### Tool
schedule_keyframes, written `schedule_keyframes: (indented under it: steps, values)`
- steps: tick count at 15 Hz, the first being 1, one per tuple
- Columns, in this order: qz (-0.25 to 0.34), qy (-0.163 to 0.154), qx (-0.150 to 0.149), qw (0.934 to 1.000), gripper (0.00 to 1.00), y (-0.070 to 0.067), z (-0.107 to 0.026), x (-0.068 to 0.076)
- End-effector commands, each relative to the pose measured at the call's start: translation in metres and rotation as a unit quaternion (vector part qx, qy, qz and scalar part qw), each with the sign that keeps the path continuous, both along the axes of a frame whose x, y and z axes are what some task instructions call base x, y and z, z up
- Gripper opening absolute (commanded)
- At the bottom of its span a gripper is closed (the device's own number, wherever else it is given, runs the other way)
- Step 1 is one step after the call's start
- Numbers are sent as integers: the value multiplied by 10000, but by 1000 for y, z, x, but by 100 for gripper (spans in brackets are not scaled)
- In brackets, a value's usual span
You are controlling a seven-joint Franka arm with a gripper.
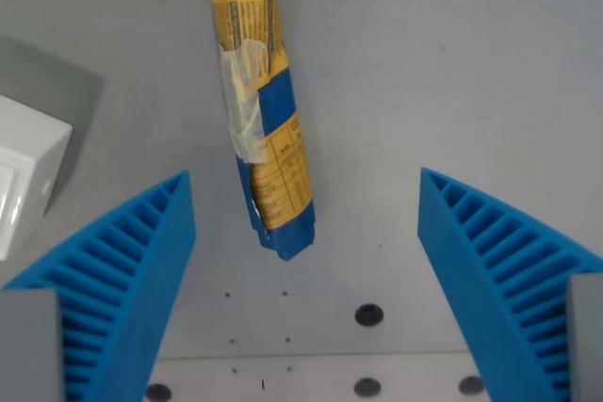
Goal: Pick up the blue bag
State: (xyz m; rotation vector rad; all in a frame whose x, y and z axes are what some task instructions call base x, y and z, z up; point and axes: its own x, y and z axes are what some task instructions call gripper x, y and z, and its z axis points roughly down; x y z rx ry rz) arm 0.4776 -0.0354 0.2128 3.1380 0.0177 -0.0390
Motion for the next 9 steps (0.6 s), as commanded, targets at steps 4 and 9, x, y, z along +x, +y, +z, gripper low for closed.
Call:
schedule_keyframes:
  steps: [4,9]
  values:
    - [303,-624,180,9974,100,14,-31,-4]
    - [333,-584,218,9975,100,19,-55,0]
